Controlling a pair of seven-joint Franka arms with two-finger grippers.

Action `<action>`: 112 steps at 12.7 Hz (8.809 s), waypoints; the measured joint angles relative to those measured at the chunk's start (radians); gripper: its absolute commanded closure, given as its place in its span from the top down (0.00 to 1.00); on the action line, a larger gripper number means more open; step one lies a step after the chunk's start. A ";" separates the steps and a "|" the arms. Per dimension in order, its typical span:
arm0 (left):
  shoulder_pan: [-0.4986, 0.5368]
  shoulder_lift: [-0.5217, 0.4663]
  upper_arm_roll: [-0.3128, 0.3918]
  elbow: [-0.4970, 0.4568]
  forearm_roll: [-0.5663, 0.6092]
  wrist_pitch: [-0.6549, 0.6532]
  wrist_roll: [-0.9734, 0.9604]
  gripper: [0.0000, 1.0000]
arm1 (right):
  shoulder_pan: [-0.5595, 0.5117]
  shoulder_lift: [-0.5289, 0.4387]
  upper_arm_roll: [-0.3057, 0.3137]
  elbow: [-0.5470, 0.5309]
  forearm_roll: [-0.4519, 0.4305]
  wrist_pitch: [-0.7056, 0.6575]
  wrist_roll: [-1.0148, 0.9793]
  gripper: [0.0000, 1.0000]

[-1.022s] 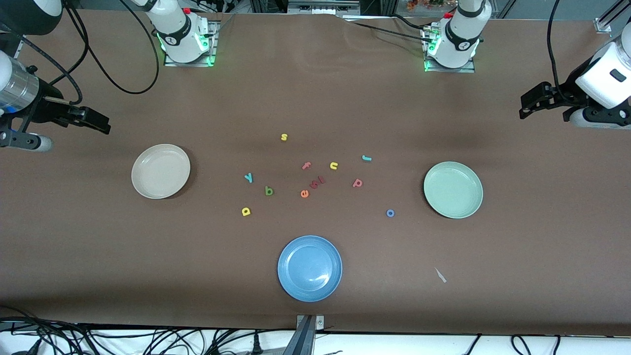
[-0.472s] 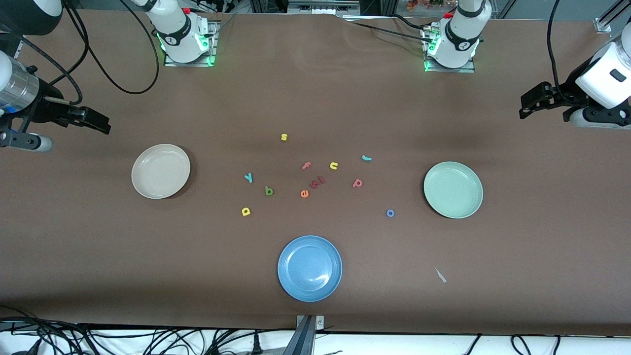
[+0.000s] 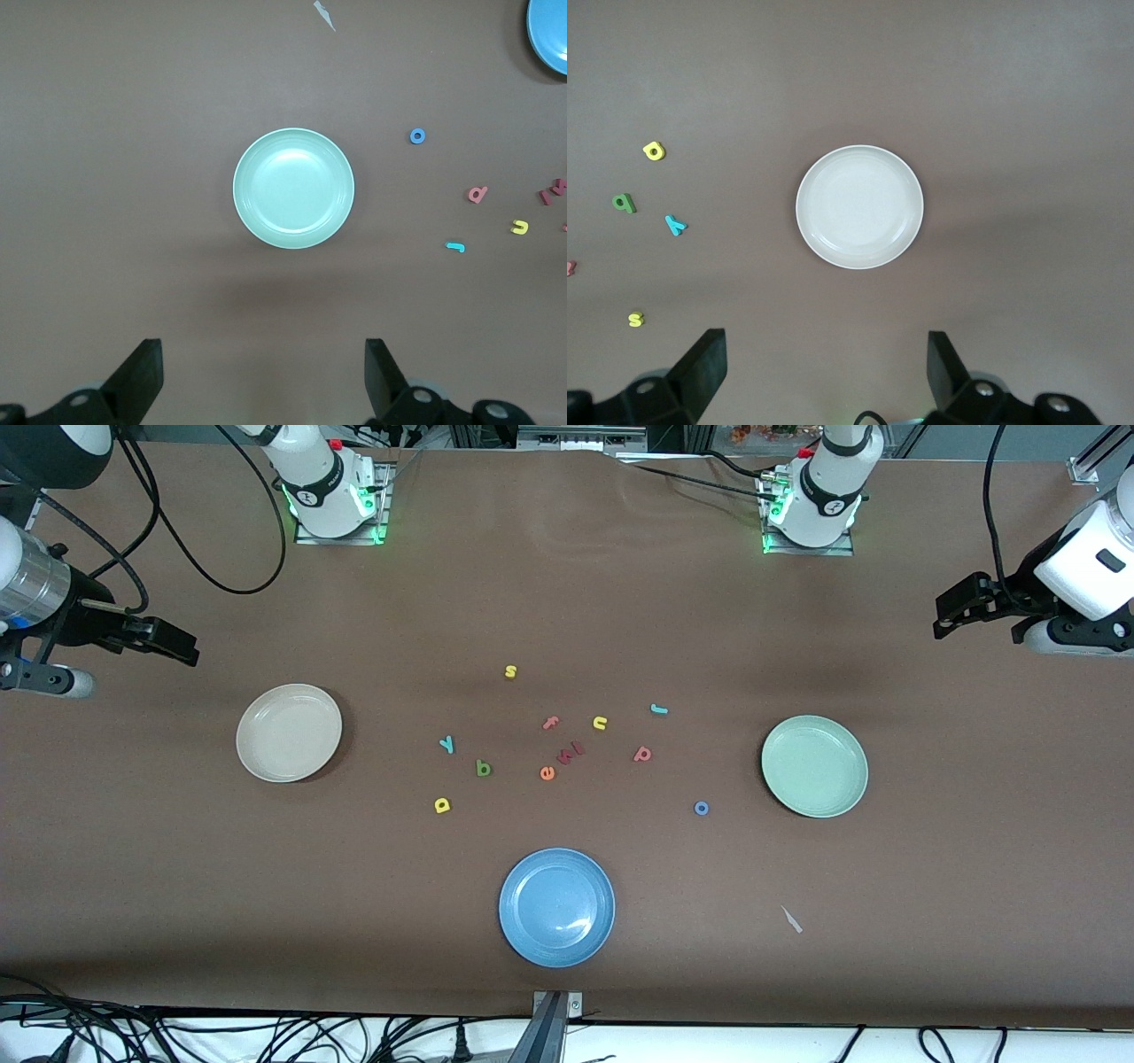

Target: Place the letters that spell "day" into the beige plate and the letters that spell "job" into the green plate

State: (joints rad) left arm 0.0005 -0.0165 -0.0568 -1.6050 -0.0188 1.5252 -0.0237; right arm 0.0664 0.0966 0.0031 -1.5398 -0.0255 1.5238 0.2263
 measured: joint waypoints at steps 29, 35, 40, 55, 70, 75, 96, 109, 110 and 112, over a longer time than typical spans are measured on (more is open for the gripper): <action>0.000 0.000 0.000 0.000 0.000 0.000 0.000 1.00 | 0.001 0.015 0.001 0.000 0.000 0.000 0.001 1.00; 0.000 0.000 0.000 0.000 0.000 0.000 0.000 1.00 | 0.001 0.015 0.001 0.000 0.000 0.000 0.001 1.00; 0.000 0.000 0.000 0.000 0.000 0.000 0.000 1.00 | 0.001 0.015 0.001 0.000 0.001 0.000 0.003 1.00; 0.000 0.000 0.000 0.000 0.000 0.000 0.000 1.00 | 0.001 0.015 0.001 0.000 0.001 0.000 0.007 1.00; 0.001 0.000 0.000 0.000 0.000 0.000 0.000 1.00 | 0.002 0.022 0.002 0.000 0.007 0.000 0.007 1.00; 0.001 0.000 0.002 0.000 0.000 0.000 0.000 1.00 | 0.002 0.027 0.002 0.000 0.018 0.002 0.007 1.00; -0.151 0.345 -0.023 0.014 0.000 0.163 -0.009 1.00 | 0.286 0.365 0.018 -0.155 0.067 0.593 0.094 1.00; -0.251 0.685 -0.038 -0.006 0.000 0.677 -0.011 0.99 | 0.404 0.460 0.008 -0.434 0.064 1.014 -0.046 0.85; -0.267 0.693 -0.038 -0.008 0.000 0.709 -0.011 0.98 | 0.403 0.461 0.007 -0.436 0.064 1.017 -0.052 0.81; -0.288 0.712 -0.038 -0.008 0.001 0.754 -0.002 0.93 | 0.403 0.467 0.007 -0.438 0.064 1.024 -0.061 0.74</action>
State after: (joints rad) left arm -0.2878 0.6951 -0.0951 -1.6130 -0.0183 2.2789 -0.0253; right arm 0.4697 0.5637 0.0100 -1.9778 0.0386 2.5475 0.1649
